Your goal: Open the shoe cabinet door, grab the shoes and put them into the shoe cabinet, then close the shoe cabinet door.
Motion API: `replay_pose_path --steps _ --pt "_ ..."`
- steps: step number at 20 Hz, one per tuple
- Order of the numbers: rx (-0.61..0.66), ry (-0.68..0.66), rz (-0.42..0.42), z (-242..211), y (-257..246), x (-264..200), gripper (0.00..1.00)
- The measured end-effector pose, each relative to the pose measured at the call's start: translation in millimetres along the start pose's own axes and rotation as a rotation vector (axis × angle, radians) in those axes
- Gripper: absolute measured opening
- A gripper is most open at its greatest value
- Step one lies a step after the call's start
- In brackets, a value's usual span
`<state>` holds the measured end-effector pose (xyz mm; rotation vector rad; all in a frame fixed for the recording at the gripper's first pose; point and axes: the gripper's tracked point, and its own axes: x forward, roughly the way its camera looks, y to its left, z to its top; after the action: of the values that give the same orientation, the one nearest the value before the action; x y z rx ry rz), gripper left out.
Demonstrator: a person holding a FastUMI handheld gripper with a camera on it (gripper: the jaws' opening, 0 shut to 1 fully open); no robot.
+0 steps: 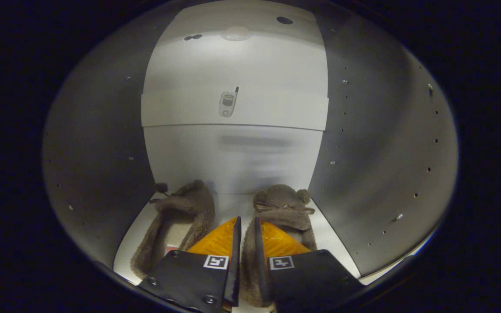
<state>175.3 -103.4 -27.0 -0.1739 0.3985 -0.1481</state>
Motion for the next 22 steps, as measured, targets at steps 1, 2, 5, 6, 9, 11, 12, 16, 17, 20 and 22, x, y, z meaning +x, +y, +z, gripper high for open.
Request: replay_pose_path --steps 1,2,5,6,9,11,12,16,17,20,22 --pt "0.006 0.001 -0.001 0 0 -2 0.27" --pt "0.013 0.004 -0.001 0 -1 -2 0.29" --pt "0.032 0.013 0.011 0 1 -6 0.37" --pt "0.035 0.015 0.012 0 2 -6 0.39" --pt "0.039 0.022 0.013 -1 2 -12 0.39" --pt "0.048 0.022 0.009 -1 0 -16 0.39" --pt "0.055 0.018 0.007 0 -1 -18 0.39" --pt "0.067 0.003 0.004 4 -5 -34 0.39" --pt "0.066 -0.005 0.003 6 -6 -41 0.39" --pt "0.062 -0.039 0.0 11 -9 -62 0.39" --pt "0.064 -0.059 0.004 14 -12 -81 0.39"
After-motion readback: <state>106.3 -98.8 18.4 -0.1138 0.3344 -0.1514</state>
